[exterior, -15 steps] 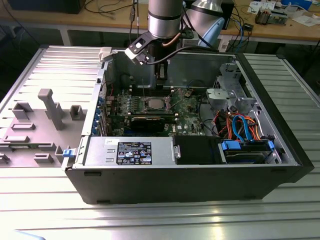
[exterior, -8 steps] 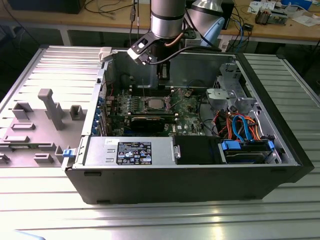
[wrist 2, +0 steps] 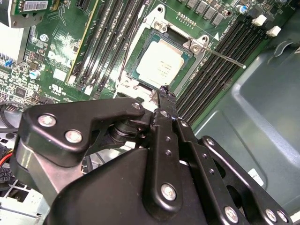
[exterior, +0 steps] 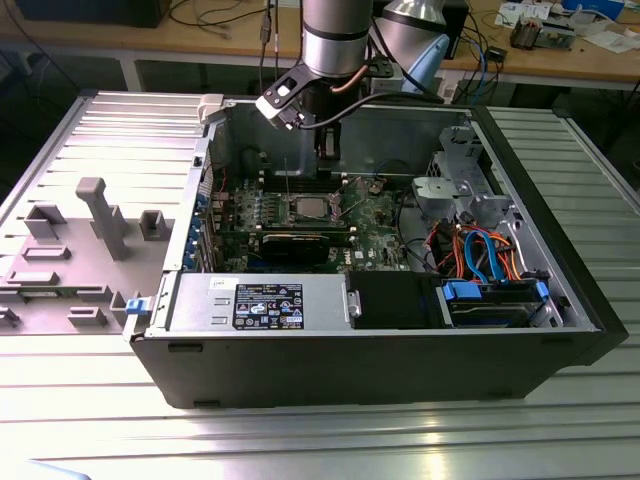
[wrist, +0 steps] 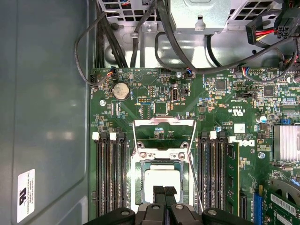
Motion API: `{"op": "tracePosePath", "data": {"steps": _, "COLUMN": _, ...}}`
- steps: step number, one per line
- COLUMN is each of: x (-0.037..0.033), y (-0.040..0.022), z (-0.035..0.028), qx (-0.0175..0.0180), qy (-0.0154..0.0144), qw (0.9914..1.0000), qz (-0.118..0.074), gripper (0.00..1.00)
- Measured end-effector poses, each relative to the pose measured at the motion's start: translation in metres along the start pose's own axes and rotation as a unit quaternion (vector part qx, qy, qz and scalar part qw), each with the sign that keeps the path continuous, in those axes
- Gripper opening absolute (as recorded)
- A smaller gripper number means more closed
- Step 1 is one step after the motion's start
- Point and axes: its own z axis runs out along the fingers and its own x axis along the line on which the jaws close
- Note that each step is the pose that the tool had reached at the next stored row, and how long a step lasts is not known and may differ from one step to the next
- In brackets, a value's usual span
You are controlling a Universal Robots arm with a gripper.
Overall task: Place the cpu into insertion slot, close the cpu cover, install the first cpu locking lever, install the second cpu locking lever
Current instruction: 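Close the cpu cover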
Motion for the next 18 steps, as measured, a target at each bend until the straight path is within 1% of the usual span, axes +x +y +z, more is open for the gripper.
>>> {"op": "tracePosePath", "data": {"steps": 6, "x": 0.0, "y": 0.0034, "z": 0.0, "qx": 0.0001, "qy": 0.0, "qw": 1.0, "qz": 0.0, "gripper": 0.11}}
{"op": "tracePosePath", "data": {"steps": 12, "x": 0.0, "y": 0.0041, "z": 0.0001, "qx": 0.0, "qy": 0.0, "qw": 1.0, "qz": 0.0, "gripper": 0.11}}
{"op": "tracePosePath", "data": {"steps": 14, "x": 0.0, "y": 0.0057, "z": 0.0001, "qx": 0.0, "qy": 0.0, "qw": 1.0, "qz": 0.0, "gripper": 0.11}}
{"op": "tracePosePath", "data": {"steps": 18, "x": 0.0001, "y": 0.0069, "z": 0.0001, "qx": 0.0, "qy": 0.0, "qw": 1.0, "qz": 0.0, "gripper": 0.11}}
